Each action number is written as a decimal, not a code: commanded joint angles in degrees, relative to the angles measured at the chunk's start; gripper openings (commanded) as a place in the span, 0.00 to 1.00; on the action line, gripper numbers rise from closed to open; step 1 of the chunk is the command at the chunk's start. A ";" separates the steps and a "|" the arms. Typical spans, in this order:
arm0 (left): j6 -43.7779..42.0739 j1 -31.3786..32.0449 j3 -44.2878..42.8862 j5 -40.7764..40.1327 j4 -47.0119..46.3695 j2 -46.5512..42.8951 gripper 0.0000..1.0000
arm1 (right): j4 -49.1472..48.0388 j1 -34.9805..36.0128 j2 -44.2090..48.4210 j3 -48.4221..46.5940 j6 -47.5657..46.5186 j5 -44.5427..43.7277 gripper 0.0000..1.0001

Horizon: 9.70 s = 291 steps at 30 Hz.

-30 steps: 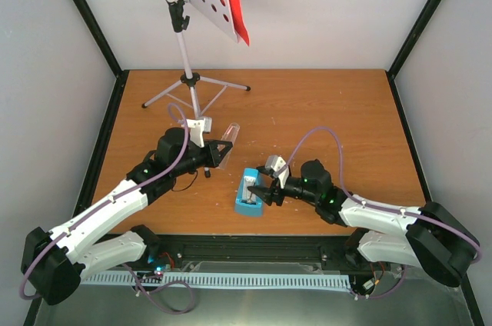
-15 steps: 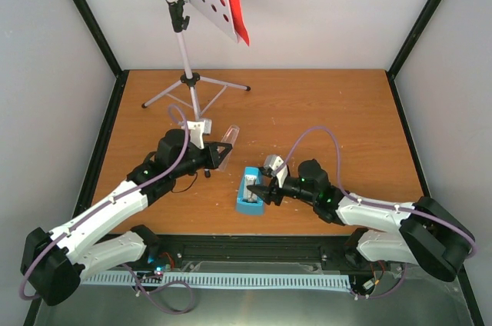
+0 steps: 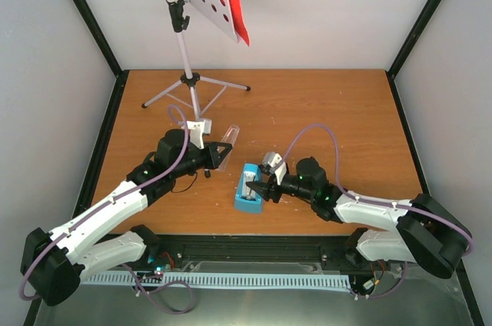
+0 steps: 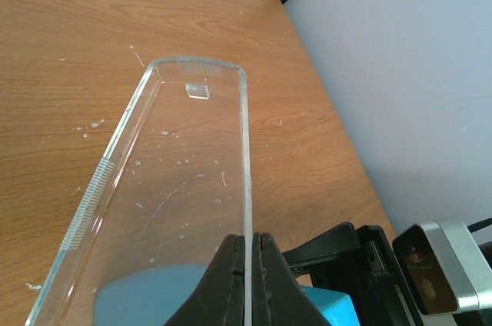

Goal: Pack up the instrument practice props

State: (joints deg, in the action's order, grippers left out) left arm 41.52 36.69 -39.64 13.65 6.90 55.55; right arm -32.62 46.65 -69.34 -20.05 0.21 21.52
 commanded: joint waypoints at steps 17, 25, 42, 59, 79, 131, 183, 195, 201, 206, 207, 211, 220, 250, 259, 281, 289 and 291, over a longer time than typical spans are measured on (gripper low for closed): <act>-0.67 -0.31 1.07 6.50 -5.10 2.17 0.00 | 5.62 0.37 -4.22 -6.63 4.45 -3.00 0.65; -1.81 -0.30 1.05 9.28 -6.08 5.18 0.00 | 7.11 0.35 -4.84 -8.18 5.65 -3.92 0.68; -2.23 -0.30 2.25 12.94 -8.12 6.87 0.00 | 10.51 0.36 -8.83 -11.92 6.63 -3.34 0.68; -2.26 -0.34 2.64 14.12 -8.74 7.30 0.00 | 14.06 0.30 -10.89 -15.26 7.29 -5.52 0.73; -1.19 -0.30 2.76 11.14 -7.96 6.09 0.00 | 15.37 0.28 -1.01 -10.54 2.83 -1.50 1.00; -1.50 -0.31 2.72 6.60 -6.23 2.91 0.00 | 20.57 0.31 1.58 -11.81 4.50 -17.04 1.00; 7.40 -0.35 1.69 34.93 -38.08 -5.26 0.00 | 5.36 -0.79 10.59 -24.22 40.40 11.47 0.62; 7.67 -0.30 3.44 32.19 -37.65 -5.24 0.03 | 5.97 -0.53 10.72 -24.09 38.71 12.15 0.48; 5.81 -0.30 8.20 23.78 -31.34 -7.45 0.80 | 17.06 -0.59 14.73 -24.48 32.32 6.45 0.48; 4.05 -0.30 14.58 18.56 -28.81 -7.97 1.00 | 34.87 -0.62 19.20 -24.88 23.96 -1.03 0.48; 3.61 -0.30 15.41 17.06 -26.77 -7.11 1.00 | 37.89 -0.52 20.01 -24.41 23.00 -2.62 0.48; 1.10 -0.30 16.98 11.91 -21.06 -1.84 0.99 | 47.39 -0.53 22.11 -21.48 22.68 -8.42 0.48; -4.16 -0.30 21.60 8.89 -25.55 2.19 1.00 | 51.26 -0.55 17.43 -14.85 29.62 -15.98 0.48; -21.70 -0.28 20.06 26.16 -42.43 23.62 0.86 | 48.95 -0.60 7.73 -15.87 32.30 -25.28 0.50; -15.73 7.91 18.03 28.38 -47.64 29.11 0.85 | 60.71 -0.60 15.38 -16.05 32.13 -37.37 0.50; -9.92 1.28 15.27 11.05 -29.29 9.21 0.94 | 51.16 28.04 32.56 -9.96 32.68 -64.95 0.48; -8.16 1.10 13.56 6.37 -24.24 6.99 0.95 | 31.71 35.78 26.98 -3.56 25.17 -77.18 0.48; -7.55 1.10 13.78 6.51 -24.57 7.18 0.95 | 29.53 35.78 25.12 -3.33 25.06 -78.75 0.48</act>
State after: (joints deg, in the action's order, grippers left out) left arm 32.47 37.98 -24.36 22.15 -19.86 63.29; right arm 7.60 81.89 -42.04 -24.21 27.83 -48.99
